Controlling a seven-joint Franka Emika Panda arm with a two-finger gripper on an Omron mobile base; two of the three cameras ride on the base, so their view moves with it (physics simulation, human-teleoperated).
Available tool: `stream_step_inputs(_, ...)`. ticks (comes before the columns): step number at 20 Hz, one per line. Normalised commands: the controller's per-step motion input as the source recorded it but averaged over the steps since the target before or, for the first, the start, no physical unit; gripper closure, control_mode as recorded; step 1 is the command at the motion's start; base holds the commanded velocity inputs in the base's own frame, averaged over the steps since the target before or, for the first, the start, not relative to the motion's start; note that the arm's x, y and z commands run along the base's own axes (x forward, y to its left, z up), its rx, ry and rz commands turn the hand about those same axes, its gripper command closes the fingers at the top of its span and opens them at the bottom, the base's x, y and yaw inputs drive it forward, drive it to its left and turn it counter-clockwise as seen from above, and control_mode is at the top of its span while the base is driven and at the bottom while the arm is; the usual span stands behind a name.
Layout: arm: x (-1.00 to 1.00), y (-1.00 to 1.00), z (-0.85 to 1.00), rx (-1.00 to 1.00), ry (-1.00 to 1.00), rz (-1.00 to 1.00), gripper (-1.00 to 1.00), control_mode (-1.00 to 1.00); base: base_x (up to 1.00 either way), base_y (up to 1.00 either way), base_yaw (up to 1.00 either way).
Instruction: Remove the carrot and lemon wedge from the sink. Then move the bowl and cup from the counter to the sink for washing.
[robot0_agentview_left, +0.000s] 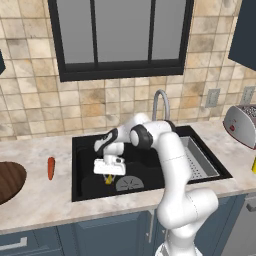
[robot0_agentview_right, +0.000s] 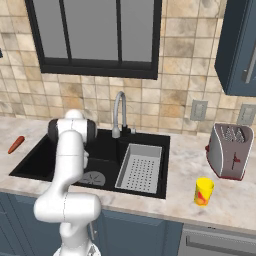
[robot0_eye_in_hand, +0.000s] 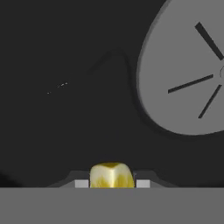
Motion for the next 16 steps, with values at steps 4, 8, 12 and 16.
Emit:
stream_step_inputs(4, -0.18, 0.01, 0.23, 0.0, 0.0, 0.07, 1.0, -1.0, 0.0, 0.0, 0.0)
stream_step_inputs(8, -0.18, 0.01, 0.25, 0.0, -0.02, 0.06, 1.0, -1.0, 0.0, 0.0, 0.0)
stream_step_inputs(12, -0.15, 0.01, 0.27, 0.0, -0.03, 0.05, 1.0, -1.0, 0.0, 0.0, 0.0)
stream_step_inputs(16, -0.08, 0.03, 0.32, 0.0, -0.03, 0.03, 1.0, -1.0, 0.0, 0.0, 0.0)
